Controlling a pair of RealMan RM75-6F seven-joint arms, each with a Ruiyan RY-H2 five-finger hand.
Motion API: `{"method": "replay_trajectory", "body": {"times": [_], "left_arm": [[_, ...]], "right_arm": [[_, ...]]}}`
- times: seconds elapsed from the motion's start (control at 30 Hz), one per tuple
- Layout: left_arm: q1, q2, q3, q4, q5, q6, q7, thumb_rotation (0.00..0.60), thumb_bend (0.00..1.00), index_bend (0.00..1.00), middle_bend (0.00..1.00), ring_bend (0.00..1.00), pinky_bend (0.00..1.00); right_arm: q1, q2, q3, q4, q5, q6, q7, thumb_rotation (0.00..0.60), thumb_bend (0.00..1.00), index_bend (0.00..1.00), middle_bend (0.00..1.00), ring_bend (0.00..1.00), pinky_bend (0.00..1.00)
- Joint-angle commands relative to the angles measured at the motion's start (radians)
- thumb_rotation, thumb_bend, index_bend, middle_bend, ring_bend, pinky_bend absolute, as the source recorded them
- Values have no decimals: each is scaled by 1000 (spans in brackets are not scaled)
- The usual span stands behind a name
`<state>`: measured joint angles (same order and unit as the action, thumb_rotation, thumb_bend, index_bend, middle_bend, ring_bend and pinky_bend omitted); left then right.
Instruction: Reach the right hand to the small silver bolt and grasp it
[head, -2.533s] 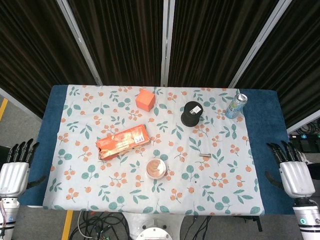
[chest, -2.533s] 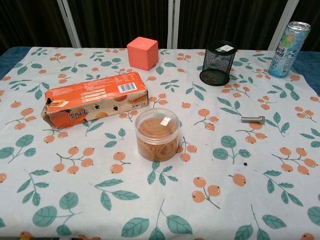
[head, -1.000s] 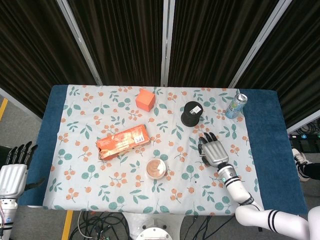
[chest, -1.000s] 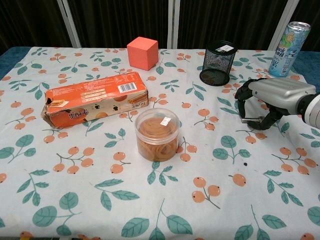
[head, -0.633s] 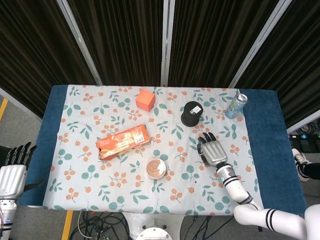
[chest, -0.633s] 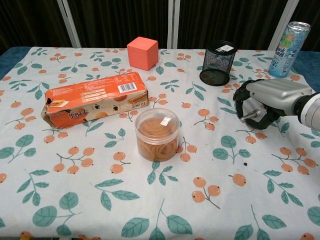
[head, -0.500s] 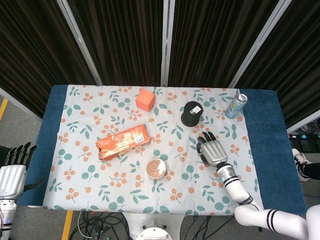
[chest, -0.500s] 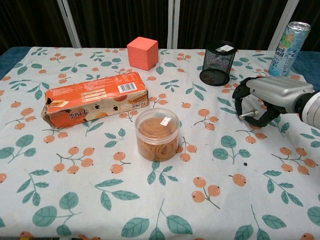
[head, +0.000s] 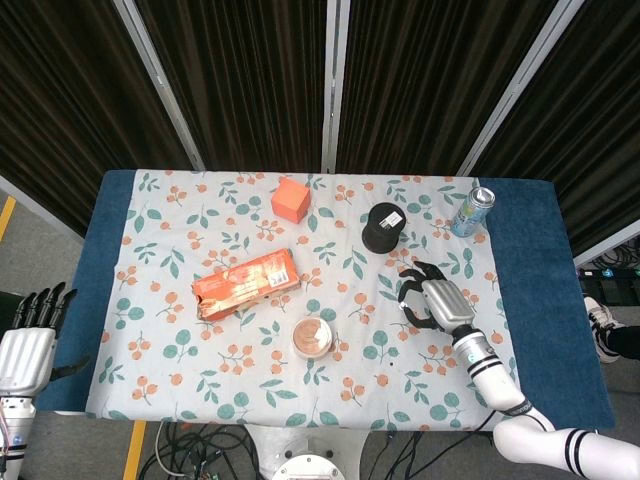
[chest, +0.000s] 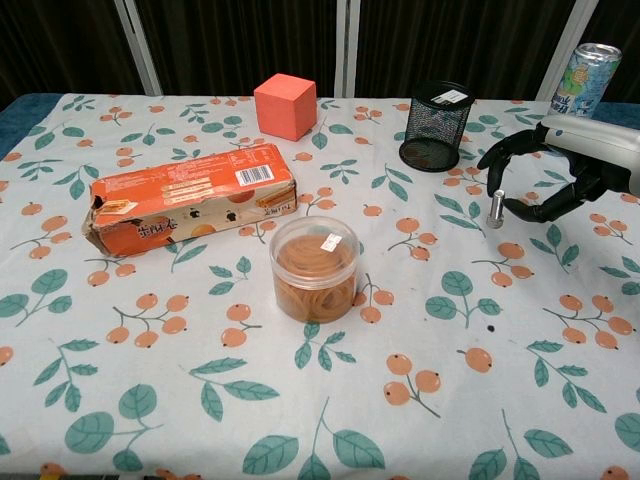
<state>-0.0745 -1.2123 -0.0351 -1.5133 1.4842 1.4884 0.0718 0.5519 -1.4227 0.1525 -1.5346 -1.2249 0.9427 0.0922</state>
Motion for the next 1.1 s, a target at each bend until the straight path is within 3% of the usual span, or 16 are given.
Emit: {"method": "replay_trajectory", "body": {"times": [0.03,0.47,0.73,1.1], "left_arm": [[0,1,0,-1,0,0,1,600,0,90,6,0,0],[11,-2,4,5,-6,5,-12,600,0,90,6,0,0],[12,-3,3,6,-4,9,-13,600,0,90,6,0,0],[13,-3,3,6,0,13,-12,600,0,90,6,0,0]], "right_arm": [[-6,-11,-8,52,-44,-28,76,600,394,571,212,0,0],[13,-75,-18,144,-61,-51,107,600,394,579,211,0,0],[12,-67,-23,136,-67,-49,111,600,394,452,198,0,0],[6,-49,-29,115,-81,-34,109,600,394,388,190,0,0]]}}
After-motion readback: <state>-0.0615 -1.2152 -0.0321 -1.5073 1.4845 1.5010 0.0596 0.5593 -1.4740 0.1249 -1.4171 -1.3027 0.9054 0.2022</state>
